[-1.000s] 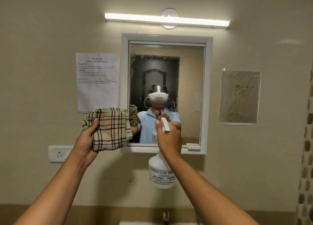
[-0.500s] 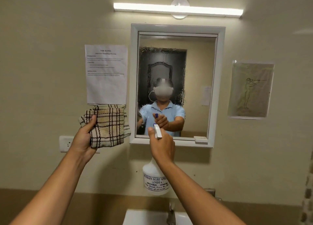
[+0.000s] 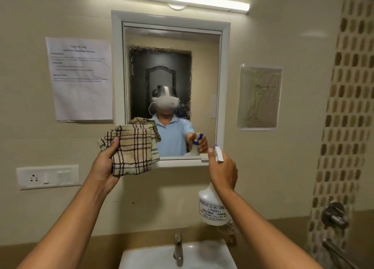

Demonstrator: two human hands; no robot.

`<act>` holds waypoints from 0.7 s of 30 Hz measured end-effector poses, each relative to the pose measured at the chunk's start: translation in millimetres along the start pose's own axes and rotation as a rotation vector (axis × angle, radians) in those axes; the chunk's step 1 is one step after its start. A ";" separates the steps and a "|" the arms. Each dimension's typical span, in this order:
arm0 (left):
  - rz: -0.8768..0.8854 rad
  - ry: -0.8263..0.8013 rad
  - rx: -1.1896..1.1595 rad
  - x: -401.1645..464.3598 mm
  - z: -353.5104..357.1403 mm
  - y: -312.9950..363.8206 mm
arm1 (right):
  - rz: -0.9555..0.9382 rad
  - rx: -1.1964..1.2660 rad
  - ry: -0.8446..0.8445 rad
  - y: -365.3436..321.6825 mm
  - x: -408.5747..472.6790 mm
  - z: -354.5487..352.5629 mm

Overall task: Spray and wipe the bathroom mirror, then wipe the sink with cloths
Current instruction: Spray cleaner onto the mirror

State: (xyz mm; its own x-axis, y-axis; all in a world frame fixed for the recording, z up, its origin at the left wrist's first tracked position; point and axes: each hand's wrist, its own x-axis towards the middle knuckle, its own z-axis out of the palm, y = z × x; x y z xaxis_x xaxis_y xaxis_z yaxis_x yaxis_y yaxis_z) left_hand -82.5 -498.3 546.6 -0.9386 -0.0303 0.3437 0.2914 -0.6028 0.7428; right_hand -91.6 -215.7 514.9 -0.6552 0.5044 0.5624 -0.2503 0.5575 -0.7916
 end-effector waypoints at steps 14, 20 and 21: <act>-0.013 0.027 0.001 2.6 -17.3 -9.2 | -0.093 0.031 -0.150 -3.8 -43.8 43.1; 0.006 0.068 0.029 -1.4 -44.0 10.2 | -0.141 0.045 -0.245 -37.8 -68.4 76.1; 0.010 0.074 0.032 -1.7 -48.5 13.1 | -0.150 0.060 -0.254 -43.9 -70.3 79.8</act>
State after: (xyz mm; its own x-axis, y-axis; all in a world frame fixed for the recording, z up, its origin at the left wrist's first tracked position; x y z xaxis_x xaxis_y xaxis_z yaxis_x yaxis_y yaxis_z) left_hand -86.0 -544.8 527.9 -0.9465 -0.0958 0.3081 0.3052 -0.5761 0.7583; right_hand -91.5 -328.2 491.0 -0.7633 0.2338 0.6022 -0.3943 0.5697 -0.7211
